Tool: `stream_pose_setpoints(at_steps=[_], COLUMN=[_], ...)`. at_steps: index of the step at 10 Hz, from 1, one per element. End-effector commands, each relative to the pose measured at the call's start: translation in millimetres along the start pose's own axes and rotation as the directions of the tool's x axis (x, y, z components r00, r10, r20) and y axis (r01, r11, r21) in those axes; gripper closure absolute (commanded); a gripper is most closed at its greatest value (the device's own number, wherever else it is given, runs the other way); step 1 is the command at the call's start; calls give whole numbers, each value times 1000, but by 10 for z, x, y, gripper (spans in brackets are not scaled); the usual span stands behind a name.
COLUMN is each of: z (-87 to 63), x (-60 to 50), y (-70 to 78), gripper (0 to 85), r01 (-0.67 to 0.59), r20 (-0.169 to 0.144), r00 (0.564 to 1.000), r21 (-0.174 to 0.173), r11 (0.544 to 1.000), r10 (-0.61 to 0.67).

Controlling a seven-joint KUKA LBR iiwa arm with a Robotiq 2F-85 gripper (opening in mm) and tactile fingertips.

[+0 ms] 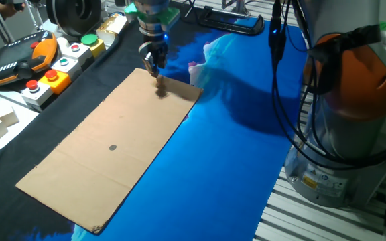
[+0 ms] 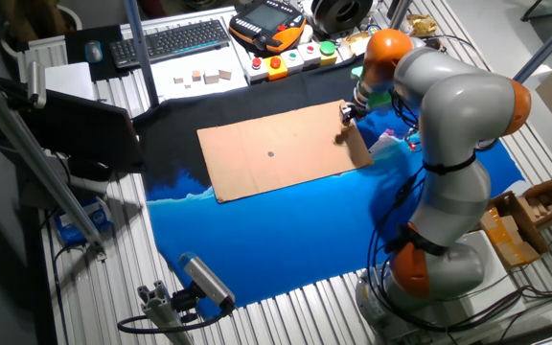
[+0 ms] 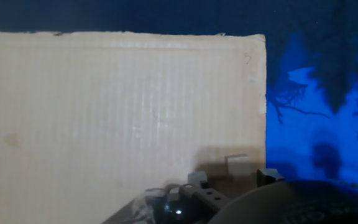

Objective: Grab the block and place it at the designated location

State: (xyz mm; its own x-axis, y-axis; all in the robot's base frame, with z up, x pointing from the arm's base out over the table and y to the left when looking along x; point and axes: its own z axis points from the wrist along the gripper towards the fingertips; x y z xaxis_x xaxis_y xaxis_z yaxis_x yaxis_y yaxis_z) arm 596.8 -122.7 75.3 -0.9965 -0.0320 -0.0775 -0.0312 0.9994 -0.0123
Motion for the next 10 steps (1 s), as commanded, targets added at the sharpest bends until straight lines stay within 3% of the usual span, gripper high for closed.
stream_pose_setpoints(at_steps=[1,10], z=[33,248], x=[-1,1], y=[-10,-90], gripper=[387,393], r01=[1,8], r20=[-2,0], r00=[1000,1000], r21=[-1,7], r11=[1000,1000], r10=[-1,-8])
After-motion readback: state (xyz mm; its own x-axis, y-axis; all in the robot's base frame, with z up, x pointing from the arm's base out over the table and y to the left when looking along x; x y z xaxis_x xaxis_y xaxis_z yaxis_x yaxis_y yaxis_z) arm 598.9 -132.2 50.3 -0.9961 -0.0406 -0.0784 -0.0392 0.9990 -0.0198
